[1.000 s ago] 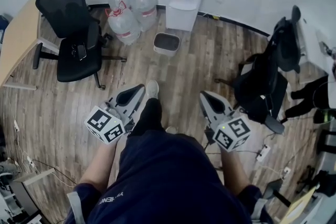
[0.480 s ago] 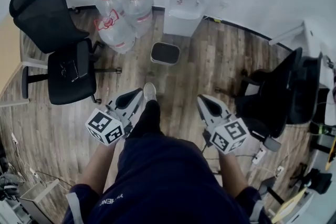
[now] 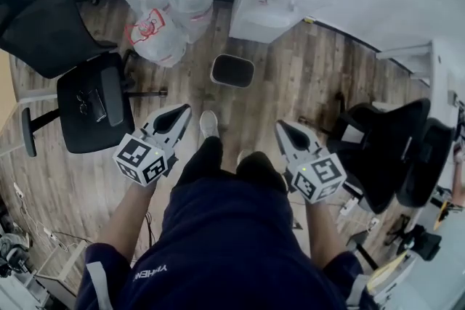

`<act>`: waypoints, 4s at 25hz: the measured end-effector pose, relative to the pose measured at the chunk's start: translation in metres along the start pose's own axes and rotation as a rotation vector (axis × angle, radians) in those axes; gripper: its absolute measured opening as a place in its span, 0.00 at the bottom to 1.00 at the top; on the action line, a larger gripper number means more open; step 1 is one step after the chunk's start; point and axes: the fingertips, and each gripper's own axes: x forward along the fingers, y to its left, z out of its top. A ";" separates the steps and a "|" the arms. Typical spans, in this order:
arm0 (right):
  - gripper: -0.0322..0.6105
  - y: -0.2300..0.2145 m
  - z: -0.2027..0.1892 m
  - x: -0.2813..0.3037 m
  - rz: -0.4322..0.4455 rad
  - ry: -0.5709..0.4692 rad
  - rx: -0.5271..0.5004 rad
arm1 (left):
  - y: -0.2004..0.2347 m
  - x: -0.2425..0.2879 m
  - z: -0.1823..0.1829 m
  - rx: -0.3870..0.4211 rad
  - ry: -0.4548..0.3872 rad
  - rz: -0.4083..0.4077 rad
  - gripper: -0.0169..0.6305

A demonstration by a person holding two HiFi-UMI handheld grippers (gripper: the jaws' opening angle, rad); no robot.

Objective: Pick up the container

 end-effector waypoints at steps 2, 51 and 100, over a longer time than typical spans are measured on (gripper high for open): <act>0.07 -0.006 0.007 0.019 0.004 0.020 -0.025 | 0.014 0.010 -0.001 -0.008 0.015 -0.001 0.06; 0.32 -0.416 -0.451 0.568 0.172 0.706 -0.293 | 0.365 0.421 -0.557 -0.569 0.610 0.399 0.39; 0.14 -0.141 0.059 0.169 -0.081 0.441 -0.378 | 0.092 0.107 -0.009 -0.504 0.317 0.425 0.24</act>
